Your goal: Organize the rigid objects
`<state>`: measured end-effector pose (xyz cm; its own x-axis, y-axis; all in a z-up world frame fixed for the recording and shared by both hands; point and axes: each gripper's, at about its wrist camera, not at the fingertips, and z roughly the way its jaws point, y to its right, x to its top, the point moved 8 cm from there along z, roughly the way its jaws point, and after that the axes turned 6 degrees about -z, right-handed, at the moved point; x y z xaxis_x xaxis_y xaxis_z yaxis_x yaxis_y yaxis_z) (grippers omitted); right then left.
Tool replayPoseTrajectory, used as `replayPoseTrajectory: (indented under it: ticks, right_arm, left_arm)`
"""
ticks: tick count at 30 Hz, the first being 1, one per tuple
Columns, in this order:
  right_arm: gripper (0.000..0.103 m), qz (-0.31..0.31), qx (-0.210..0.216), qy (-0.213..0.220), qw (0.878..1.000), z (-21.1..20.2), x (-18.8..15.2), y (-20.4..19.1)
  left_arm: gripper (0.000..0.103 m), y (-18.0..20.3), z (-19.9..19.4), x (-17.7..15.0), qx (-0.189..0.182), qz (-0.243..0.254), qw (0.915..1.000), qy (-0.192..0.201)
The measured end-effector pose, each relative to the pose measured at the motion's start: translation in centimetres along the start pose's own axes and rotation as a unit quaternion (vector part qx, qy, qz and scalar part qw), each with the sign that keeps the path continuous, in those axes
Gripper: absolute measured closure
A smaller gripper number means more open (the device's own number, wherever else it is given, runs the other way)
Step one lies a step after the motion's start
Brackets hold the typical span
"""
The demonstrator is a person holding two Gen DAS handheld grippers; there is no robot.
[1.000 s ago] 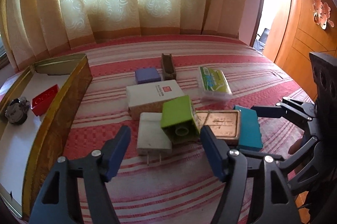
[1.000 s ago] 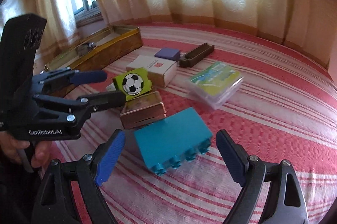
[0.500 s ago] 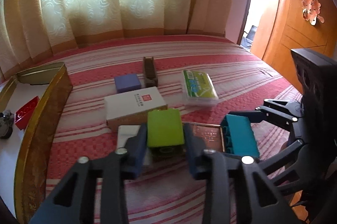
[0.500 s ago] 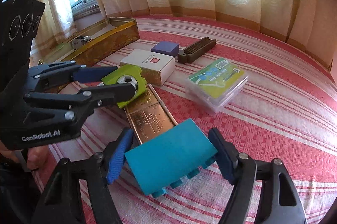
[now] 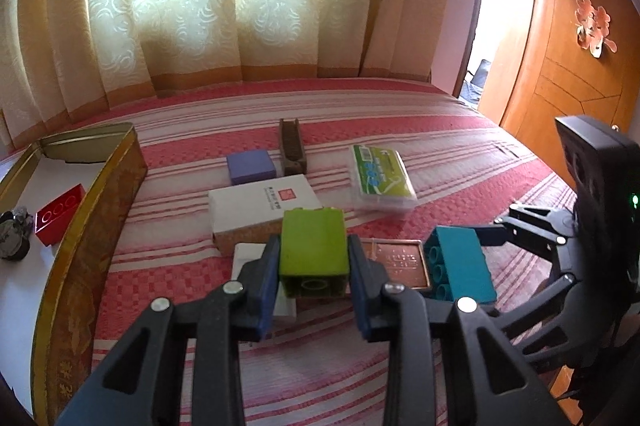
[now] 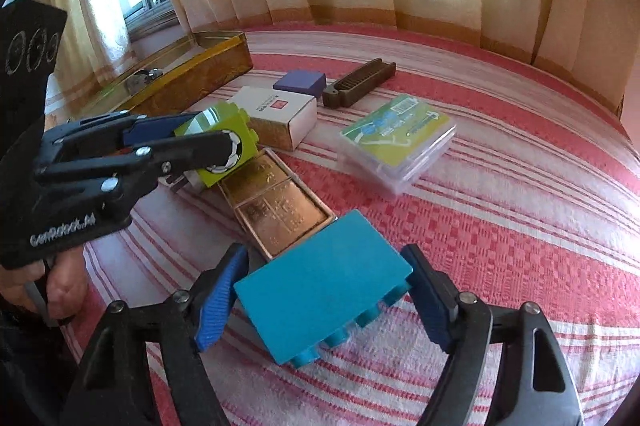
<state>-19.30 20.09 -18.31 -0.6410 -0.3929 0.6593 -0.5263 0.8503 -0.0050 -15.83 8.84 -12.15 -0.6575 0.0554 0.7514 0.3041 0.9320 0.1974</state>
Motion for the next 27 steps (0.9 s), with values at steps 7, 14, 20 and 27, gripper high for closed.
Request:
replayPoseTrajectory:
  ticks: [7,14,20,27]
  right_arm:
    - [0.026,0.011,0.006,0.011,1.000,-0.5,-0.5,0.1]
    - [0.027,0.019,-0.010,0.046,0.999,-1.8,-0.3,0.4]
    - [0.027,0.021,-0.044,0.103,0.994,-3.9,1.8,1.1]
    - [0.027,0.032,-0.061,0.141,0.988,-4.4,3.2,1.6]
  left_arm:
    - [0.072,-0.6,-0.8,0.3,0.014,-0.009,0.9996,0.024]
    - [0.072,-0.4,-1.4,0.6,0.031,-0.002,0.9985,0.044]
    - [0.072,-0.7,-1.7,0.7,0.036,-0.007,0.9980,0.052]
    - [0.072,-0.9,-2.0,0.8,0.037,-0.011,0.9974,0.061]
